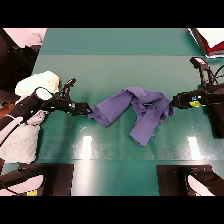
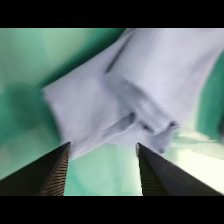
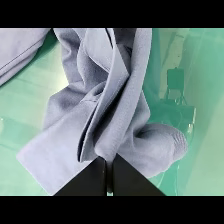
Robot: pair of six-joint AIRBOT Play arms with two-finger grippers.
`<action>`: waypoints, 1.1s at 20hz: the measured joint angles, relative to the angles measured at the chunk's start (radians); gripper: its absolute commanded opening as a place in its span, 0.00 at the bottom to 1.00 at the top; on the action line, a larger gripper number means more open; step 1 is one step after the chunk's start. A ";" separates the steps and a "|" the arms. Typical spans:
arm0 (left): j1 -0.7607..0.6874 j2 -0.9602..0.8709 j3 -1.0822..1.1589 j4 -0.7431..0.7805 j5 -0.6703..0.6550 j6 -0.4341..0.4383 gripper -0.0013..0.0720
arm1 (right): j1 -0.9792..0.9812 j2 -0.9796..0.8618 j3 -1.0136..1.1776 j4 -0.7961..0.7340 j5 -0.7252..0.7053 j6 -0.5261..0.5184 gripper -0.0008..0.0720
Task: Fold the shirts.
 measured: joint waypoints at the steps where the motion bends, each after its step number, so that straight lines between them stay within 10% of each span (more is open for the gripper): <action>1: 0.000 -0.005 -0.006 0.016 -0.002 -0.008 0.68 | 0.000 0.000 0.000 0.000 0.000 0.000 0.04; 8: 0.000 -0.055 -0.035 -0.094 0.021 0.043 0.67 | 0.000 0.000 0.000 0.000 -0.005 0.000 0.04; 10: 0.000 -0.060 -0.037 -0.126 0.024 0.060 0.06 | 0.000 0.000 0.000 0.000 -0.006 0.000 0.04; 22: 0.130 0.165 0.451 0.022 -0.133 -0.012 0.05 | -0.271 0.000 0.264 0.000 0.005 -0.017 0.04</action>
